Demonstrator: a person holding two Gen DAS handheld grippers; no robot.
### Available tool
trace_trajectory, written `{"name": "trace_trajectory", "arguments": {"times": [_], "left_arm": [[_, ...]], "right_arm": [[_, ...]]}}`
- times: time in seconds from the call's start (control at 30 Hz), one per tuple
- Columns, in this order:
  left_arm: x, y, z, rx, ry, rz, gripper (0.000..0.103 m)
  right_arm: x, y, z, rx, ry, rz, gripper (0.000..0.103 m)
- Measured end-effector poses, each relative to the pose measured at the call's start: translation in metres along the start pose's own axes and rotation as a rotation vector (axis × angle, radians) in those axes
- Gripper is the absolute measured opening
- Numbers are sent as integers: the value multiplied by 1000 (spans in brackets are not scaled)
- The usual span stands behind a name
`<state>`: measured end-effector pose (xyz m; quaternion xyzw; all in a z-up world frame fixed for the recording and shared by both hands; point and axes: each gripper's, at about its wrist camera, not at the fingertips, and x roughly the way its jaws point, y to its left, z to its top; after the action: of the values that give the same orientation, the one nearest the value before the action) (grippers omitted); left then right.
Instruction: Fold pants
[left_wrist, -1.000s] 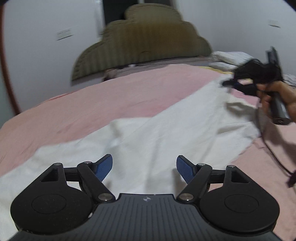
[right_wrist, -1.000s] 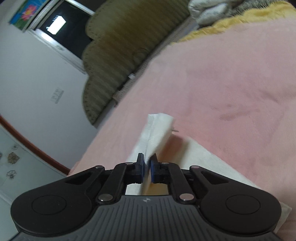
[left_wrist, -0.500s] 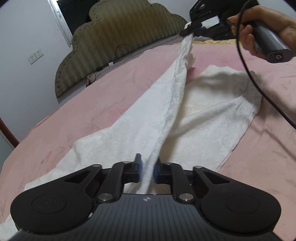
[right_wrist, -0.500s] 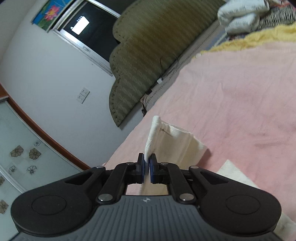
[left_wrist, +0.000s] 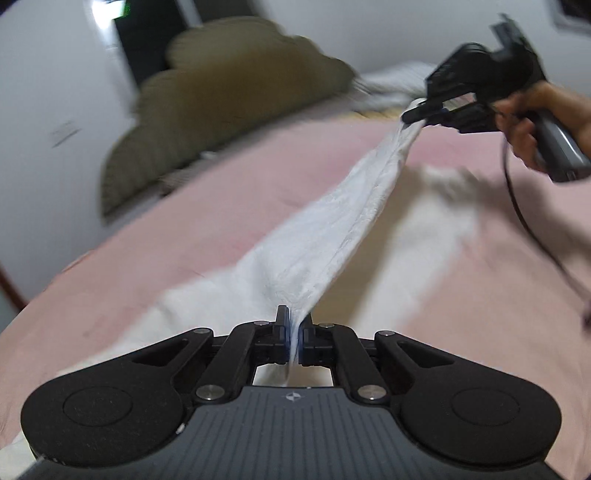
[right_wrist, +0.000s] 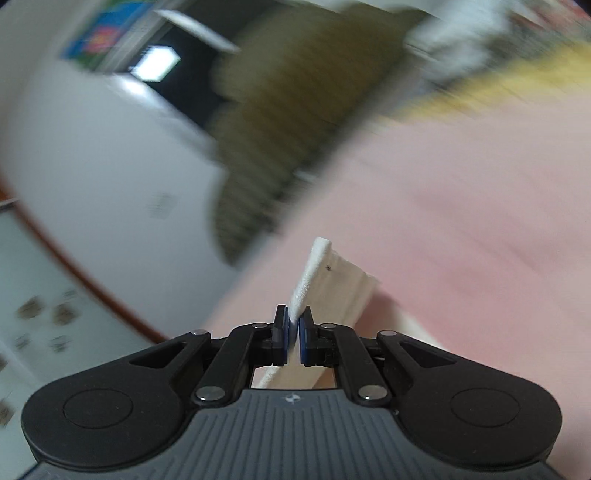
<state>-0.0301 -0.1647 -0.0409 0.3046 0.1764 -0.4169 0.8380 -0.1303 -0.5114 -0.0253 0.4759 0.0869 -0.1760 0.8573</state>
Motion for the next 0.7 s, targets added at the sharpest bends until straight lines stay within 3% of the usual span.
{"name": "trace_trajectory", "arguments": {"times": [0.07, 0.17, 0.27, 0.37, 0.53, 0.63, 0.7], "left_arm": [[3, -7, -8, 38, 9, 8, 8], [-2, 2, -8, 13, -6, -14, 8], [-10, 9, -10, -1, -13, -48, 8], [-10, 2, -20, 50, -8, -41, 8], [7, -8, -33, 114, 35, -29, 8], [-1, -1, -29, 95, 32, -53, 21], [-8, 9, -25, 56, 21, -80, 40]], "right_arm": [[-10, -25, -16, 51, 27, -59, 6], [-27, -40, -33, 86, 30, -73, 6], [-44, -36, -38, 57, 20, -62, 6], [-55, -30, -41, 6, 29, -75, 6], [-45, -29, -49, -35, 107, -194, 8], [-52, -33, -50, -2, 102, -187, 10], [-61, -31, -48, -10, 79, -217, 10]]}}
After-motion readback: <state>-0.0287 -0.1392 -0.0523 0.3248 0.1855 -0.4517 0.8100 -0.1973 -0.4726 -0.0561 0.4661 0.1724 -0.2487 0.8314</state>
